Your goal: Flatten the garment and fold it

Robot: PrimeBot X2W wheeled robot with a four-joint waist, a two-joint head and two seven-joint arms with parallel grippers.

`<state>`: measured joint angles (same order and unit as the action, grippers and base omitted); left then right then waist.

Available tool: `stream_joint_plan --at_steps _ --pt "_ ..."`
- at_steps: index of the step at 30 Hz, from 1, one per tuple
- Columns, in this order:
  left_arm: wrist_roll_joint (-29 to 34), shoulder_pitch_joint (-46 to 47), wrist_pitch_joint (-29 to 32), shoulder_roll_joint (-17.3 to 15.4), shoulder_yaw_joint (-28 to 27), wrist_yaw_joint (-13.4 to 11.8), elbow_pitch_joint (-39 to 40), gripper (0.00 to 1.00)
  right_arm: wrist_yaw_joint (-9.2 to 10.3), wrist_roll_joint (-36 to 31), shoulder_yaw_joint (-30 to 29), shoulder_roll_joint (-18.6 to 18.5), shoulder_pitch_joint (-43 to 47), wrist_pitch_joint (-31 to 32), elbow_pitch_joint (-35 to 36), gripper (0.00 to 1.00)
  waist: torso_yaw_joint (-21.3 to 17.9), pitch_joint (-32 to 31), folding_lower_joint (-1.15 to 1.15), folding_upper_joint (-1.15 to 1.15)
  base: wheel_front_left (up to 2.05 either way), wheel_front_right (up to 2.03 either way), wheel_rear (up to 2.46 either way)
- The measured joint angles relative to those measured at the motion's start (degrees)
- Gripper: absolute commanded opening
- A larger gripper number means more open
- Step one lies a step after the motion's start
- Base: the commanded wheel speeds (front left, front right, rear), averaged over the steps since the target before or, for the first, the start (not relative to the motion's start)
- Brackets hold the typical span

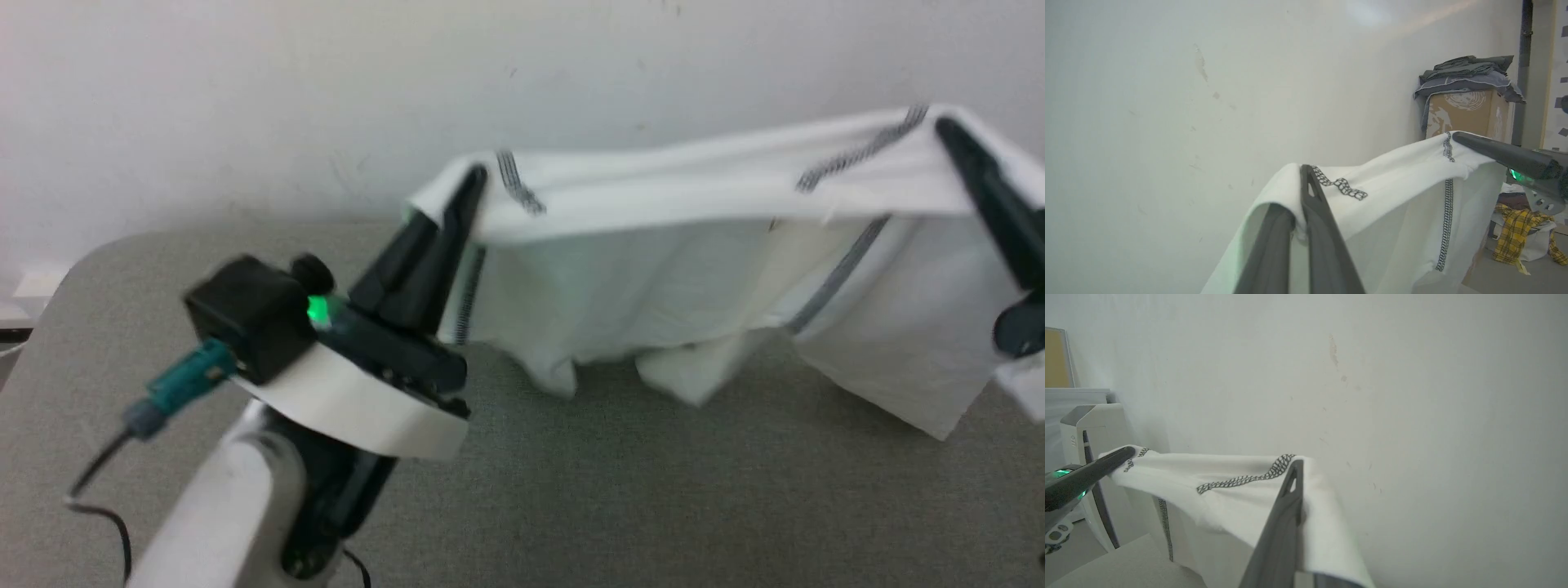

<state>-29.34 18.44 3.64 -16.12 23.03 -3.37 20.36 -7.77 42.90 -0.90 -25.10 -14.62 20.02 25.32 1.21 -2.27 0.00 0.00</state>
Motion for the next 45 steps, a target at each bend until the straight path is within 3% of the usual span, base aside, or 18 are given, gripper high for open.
stream_joint_plan --at_steps 9,17,24,34,45 --pt "1.7 13.4 4.5 -3.2 -3.4 -0.1 4.1 0.0 -0.19 0.3 3.5 -4.4 -18.9 1.3 -2.2 0.0 -0.1 -2.1 0.0 0.0 0.0 0.0 0.0" --pt "1.6 24.3 8.6 -5.5 -5.2 2.3 1.3 0.0 -0.18 -0.7 10.4 -8.8 -31.7 1.4 -9.0 0.0 -0.3 -0.4 0.0 0.0 0.0 0.0 0.0" --pt "1.0 33.2 11.1 -6.7 -5.5 4.8 -4.1 0.0 -0.2 -1.3 17.5 -11.5 -43.2 -2.1 -17.1 0.0 -0.6 4.0 0.01 0.0 0.0 0.0 0.0" --pt "2.1 52.9 9.1 -6.5 -5.5 8.4 -20.0 0.0 -0.33 -3.2 29.5 -11.9 -65.3 -10.2 -32.2 0.0 -1.4 15.1 0.02 0.0 0.0 0.0 0.0" --pt "7.0 75.0 -3.4 -5.0 -2.7 10.4 -43.0 0.0 -0.35 -6.3 41.9 -6.6 -86.6 -23.6 -53.6 0.0 -2.8 29.0 0.02 -0.01 0.0 0.0 0.0"
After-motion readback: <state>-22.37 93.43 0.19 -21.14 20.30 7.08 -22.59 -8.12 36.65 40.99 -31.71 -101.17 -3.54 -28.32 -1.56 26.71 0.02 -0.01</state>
